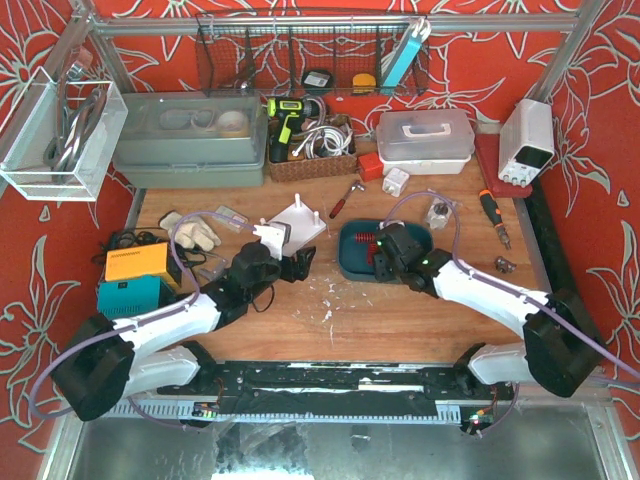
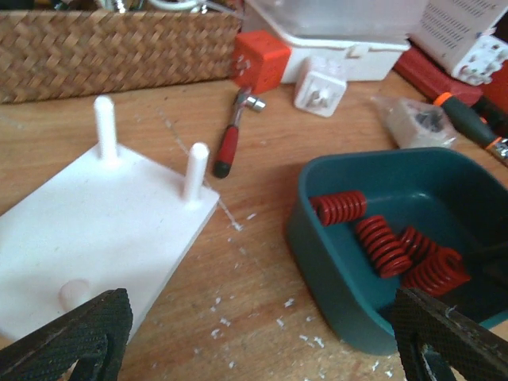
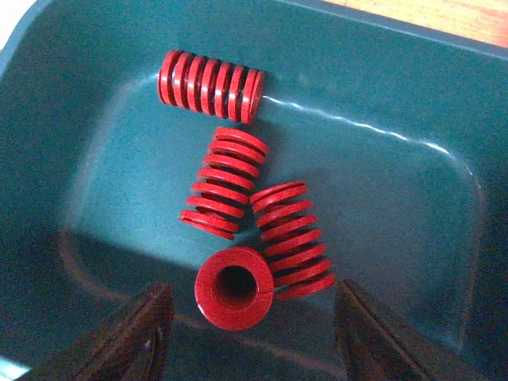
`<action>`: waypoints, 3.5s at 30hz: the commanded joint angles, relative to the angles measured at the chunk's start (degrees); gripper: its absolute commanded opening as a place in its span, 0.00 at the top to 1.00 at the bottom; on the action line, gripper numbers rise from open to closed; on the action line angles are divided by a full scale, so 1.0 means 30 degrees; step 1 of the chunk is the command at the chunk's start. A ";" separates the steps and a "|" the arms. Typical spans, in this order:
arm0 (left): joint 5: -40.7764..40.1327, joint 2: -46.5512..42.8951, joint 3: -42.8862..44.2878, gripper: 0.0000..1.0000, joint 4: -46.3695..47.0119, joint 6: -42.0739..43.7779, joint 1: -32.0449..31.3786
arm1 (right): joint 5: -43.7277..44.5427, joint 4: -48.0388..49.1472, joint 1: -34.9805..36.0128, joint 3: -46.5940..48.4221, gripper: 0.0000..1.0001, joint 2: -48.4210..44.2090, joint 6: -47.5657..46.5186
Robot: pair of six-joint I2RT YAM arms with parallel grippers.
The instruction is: Install the large spring
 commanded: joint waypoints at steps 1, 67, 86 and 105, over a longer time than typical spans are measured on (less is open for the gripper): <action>0.0985 -0.0159 -0.0183 0.11 0.2863 0.1311 -0.0063 | -0.0198 -0.0313 -0.0111 0.0482 0.41 0.0804 0.0039; 0.3084 0.2865 -0.1811 0.39 1.1071 1.2228 -0.6303 | -0.6500 -0.4988 0.5470 0.5404 1.00 -0.2584 -0.5062; 0.1635 0.3344 -0.1797 1.00 1.1167 0.9700 -0.6435 | -0.7792 -0.1700 0.5824 0.4441 0.82 -0.2354 -0.0057; 0.1125 0.3056 -0.2622 1.00 1.3713 0.7032 -0.6427 | -0.8420 0.2123 0.5822 0.2234 0.55 -0.4253 0.3793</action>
